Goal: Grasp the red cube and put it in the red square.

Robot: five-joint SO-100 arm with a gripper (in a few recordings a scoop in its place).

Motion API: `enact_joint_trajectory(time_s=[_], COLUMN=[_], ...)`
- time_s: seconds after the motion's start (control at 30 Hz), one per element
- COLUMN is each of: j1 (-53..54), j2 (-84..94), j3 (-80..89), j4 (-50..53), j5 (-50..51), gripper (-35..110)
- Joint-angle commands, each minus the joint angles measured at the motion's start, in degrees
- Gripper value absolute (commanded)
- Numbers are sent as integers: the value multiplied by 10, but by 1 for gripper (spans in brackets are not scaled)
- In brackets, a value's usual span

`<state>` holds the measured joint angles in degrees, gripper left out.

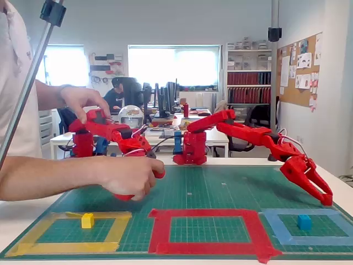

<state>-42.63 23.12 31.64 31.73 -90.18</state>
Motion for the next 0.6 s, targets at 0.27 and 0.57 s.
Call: enact_joint_trajectory(time_s=[0.27,0.57], j1=[-2,-2], j2=[23,23], j3=[-2,-2], j4=[-11,-11], j5=[-11,-13], gripper=[18,2])
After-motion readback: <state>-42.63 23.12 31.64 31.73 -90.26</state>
